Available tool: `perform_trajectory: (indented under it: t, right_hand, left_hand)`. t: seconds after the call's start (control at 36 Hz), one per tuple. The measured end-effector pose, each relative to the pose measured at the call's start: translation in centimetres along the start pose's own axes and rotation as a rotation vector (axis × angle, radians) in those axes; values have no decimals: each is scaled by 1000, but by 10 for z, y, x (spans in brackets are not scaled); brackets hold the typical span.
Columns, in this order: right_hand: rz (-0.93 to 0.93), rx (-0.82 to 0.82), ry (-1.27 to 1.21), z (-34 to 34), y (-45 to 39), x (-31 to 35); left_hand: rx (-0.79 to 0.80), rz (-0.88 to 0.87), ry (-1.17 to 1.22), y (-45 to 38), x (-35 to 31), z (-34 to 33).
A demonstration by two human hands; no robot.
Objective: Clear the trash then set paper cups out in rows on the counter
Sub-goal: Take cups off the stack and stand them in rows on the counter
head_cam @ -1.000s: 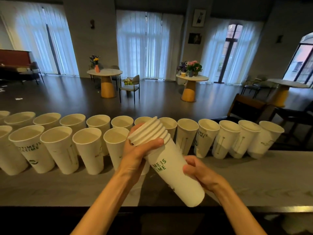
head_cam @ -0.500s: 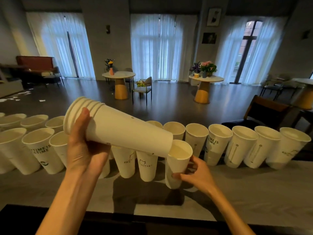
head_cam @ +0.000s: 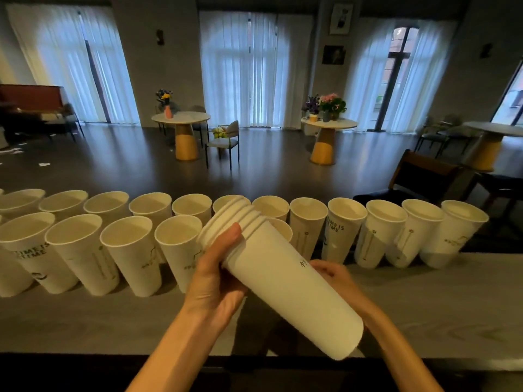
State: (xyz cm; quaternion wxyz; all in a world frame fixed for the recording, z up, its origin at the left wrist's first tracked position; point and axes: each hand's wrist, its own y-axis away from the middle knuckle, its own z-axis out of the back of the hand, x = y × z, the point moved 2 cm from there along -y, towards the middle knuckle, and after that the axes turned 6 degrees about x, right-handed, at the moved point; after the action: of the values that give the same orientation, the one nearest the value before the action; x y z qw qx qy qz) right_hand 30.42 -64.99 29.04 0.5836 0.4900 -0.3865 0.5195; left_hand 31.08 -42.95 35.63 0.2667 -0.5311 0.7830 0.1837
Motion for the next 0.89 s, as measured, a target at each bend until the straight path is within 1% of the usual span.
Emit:
perform_trajectory:
  t: [0.06,0.08,0.11,0.14,0.17,0.22,0.28,0.33,0.36,0.42,0.47,0.53,0.58,0.67,0.69,0.81,0.89]
  right_hand:
    - [-110,117,-261,10,18,4]
    - [-115,192,-403,11,25,2]
    - [-108,229,-516,14,28,-2]
    - [-134,221,-606,18,26,-6]
    - [-141,230,-652,24,26,-13]
    - [-95,368,-711,28,29,-21]
    - [-8,464,-695,32,38,-21]
    - [13,482,-641,32,40,-19]
    - [23,461,-564,33,42,-15]
    - [46,341,-327,38,47,-6]
    - [54,235,-150,45,48,-2]
    - [79,163,26,48,45,-4]
    - [99,65,143,53,36,-16]
    - [38,-92,182,51,23,-28]
    - [23,-113,182,48,17,-30]
    - [21,-105,140,42,-6,-38]
    - [43,-108,84,40,-17,-41]
  left_hand:
    - [29,48,-66,-5,17,-12]
    - [37,61,-90,-7,22,-17]
    - [46,68,-104,-11,28,-23]
    - [56,71,-117,-14,32,-28]
    - [78,67,-141,-18,35,-33]
    - [126,41,-248,-22,38,-40]
    - [151,-8,-378,-27,42,-46]
    - [170,-61,-476,-32,39,-47]
    - [166,-87,-519,-33,39,-49]
    - [137,-158,-606,-34,38,-52]
    - [100,-226,-664,-33,34,-54]
    - [58,-281,-645,-35,22,-54]
    - [13,-341,-601,-35,5,-56]
    - [-40,-404,-482,-29,-21,-59]
    - [-44,-423,-438,-27,-29,-60]
    - [-50,-455,-323,-15,-50,-62]
    - [-33,-430,-315,-6,-55,-59]
